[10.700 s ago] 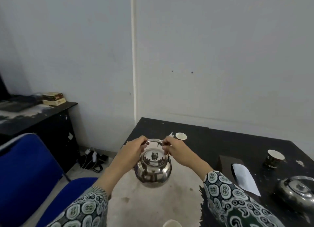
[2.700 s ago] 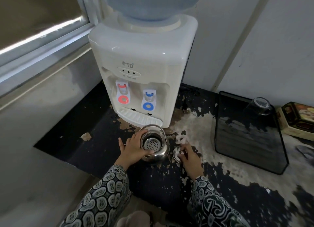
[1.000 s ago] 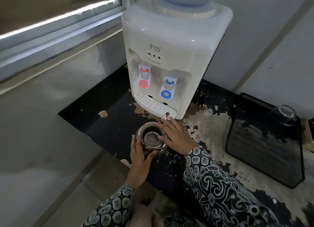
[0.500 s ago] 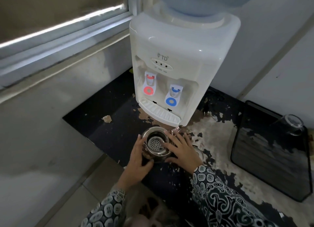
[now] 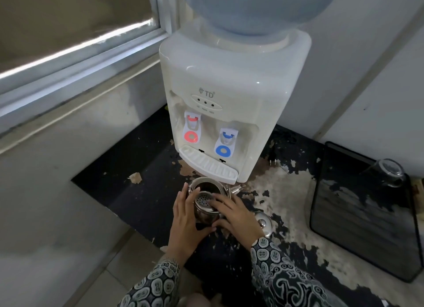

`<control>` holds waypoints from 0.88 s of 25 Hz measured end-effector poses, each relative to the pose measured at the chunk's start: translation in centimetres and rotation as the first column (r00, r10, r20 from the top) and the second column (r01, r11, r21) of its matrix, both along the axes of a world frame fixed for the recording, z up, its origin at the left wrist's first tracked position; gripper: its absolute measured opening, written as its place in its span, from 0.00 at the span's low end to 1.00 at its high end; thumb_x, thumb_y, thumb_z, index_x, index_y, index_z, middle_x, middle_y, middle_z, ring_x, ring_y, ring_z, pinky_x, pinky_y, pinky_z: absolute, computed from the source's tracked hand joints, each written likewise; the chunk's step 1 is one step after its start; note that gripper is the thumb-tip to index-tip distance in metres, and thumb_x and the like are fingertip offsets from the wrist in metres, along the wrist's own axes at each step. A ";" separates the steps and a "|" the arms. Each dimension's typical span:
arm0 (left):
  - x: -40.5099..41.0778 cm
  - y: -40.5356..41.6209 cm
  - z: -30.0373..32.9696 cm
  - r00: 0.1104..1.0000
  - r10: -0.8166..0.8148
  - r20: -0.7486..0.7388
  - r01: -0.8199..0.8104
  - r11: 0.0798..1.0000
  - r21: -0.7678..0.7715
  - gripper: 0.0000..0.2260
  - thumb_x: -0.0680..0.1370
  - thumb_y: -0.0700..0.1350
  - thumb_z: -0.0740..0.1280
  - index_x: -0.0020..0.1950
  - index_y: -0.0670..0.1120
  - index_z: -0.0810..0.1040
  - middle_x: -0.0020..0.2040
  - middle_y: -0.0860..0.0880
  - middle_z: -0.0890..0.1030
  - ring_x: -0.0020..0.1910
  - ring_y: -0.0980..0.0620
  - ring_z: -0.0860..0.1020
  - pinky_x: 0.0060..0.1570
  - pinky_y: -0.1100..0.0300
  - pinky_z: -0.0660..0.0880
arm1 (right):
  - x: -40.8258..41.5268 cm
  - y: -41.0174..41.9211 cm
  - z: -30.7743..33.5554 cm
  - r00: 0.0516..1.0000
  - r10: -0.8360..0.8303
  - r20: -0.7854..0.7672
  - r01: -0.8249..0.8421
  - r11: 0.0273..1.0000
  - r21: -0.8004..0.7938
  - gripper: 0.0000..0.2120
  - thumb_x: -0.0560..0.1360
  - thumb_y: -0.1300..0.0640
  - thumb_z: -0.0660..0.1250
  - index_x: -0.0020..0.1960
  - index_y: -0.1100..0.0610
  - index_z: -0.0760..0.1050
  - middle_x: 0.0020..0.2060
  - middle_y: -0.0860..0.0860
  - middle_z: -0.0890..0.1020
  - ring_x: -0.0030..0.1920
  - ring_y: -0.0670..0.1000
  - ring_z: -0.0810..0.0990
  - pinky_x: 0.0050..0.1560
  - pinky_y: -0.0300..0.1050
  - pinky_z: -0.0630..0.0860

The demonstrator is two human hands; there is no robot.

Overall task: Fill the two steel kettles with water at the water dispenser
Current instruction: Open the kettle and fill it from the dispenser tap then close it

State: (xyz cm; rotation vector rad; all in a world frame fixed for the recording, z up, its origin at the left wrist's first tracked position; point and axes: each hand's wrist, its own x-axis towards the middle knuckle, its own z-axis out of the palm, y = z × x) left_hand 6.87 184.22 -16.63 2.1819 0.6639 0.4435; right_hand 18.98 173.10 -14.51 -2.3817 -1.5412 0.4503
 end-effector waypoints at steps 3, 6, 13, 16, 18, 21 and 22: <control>0.5 0.4 0.0 0.999 0.039 0.001 -0.039 0.999 0.024 0.38 0.61 0.49 0.79 0.68 0.50 0.66 0.73 0.54 0.54 0.73 0.44 0.59 0.68 0.44 0.65 | -0.1 -0.1 -0.4 1.000 -0.015 0.011 0.014 0.998 0.062 0.28 0.77 0.48 0.59 0.73 0.44 0.53 0.75 0.42 0.53 0.75 0.53 0.53 0.70 0.50 0.66; 0.5 1.2 -0.1 0.999 0.032 0.031 -0.035 0.997 0.072 0.36 0.58 0.50 0.80 0.63 0.45 0.72 0.71 0.52 0.61 0.70 0.44 0.65 0.65 0.43 0.68 | -0.4 -0.3 -0.2 0.994 -0.099 -0.041 0.107 0.958 0.268 0.24 0.73 0.52 0.68 0.67 0.53 0.70 0.73 0.50 0.62 0.72 0.55 0.64 0.57 0.51 0.78; 3.2 3.7 3.1 0.997 -0.039 0.064 0.041 0.999 -0.032 0.38 0.54 0.55 0.80 0.60 0.57 0.68 0.70 0.56 0.65 0.67 0.54 0.68 0.64 0.52 0.70 | 1.4 0.1 1.5 0.973 -0.229 0.012 0.189 0.834 0.518 0.12 0.68 0.54 0.73 0.49 0.58 0.77 0.63 0.52 0.76 0.61 0.52 0.78 0.45 0.41 0.82; 5.2 5.1 4.4 0.993 -0.115 0.007 0.115 0.993 -0.042 0.43 0.54 0.55 0.80 0.64 0.54 0.66 0.67 0.54 0.68 0.66 0.53 0.69 0.65 0.50 0.70 | 2.3 1.0 2.2 0.953 -0.298 -0.057 0.287 0.822 0.493 0.13 0.70 0.54 0.72 0.51 0.59 0.76 0.65 0.51 0.74 0.56 0.53 0.80 0.44 0.47 0.82; 6.3 5.9 5.0 0.986 -0.167 -0.010 0.166 0.985 -0.052 0.42 0.53 0.54 0.81 0.62 0.60 0.63 0.63 0.58 0.69 0.62 0.57 0.70 0.64 0.54 0.70 | 2.8 1.5 2.5 0.935 -0.332 -0.123 0.350 0.823 0.448 0.14 0.71 0.53 0.70 0.53 0.58 0.75 0.67 0.49 0.71 0.53 0.52 0.80 0.43 0.48 0.82; 7.7 7.4 5.2 0.971 -0.226 -0.081 0.218 0.971 -0.092 0.43 0.54 0.52 0.81 0.64 0.58 0.63 0.64 0.57 0.71 0.62 0.56 0.71 0.64 0.56 0.69 | 3.5 2.1 2.7 0.920 -0.367 -0.135 0.389 0.820 0.420 0.14 0.72 0.53 0.69 0.55 0.57 0.74 0.68 0.47 0.69 0.53 0.52 0.79 0.44 0.47 0.80; 8.0 7.8 5.1 0.964 -0.245 -0.102 0.231 0.964 -0.129 0.45 0.54 0.51 0.81 0.67 0.56 0.62 0.65 0.54 0.71 0.63 0.55 0.71 0.65 0.55 0.69 | 3.6 2.3 2.8 0.917 -0.376 -0.135 0.397 0.819 0.414 0.14 0.72 0.52 0.69 0.55 0.56 0.74 0.68 0.47 0.69 0.53 0.52 0.79 0.45 0.47 0.80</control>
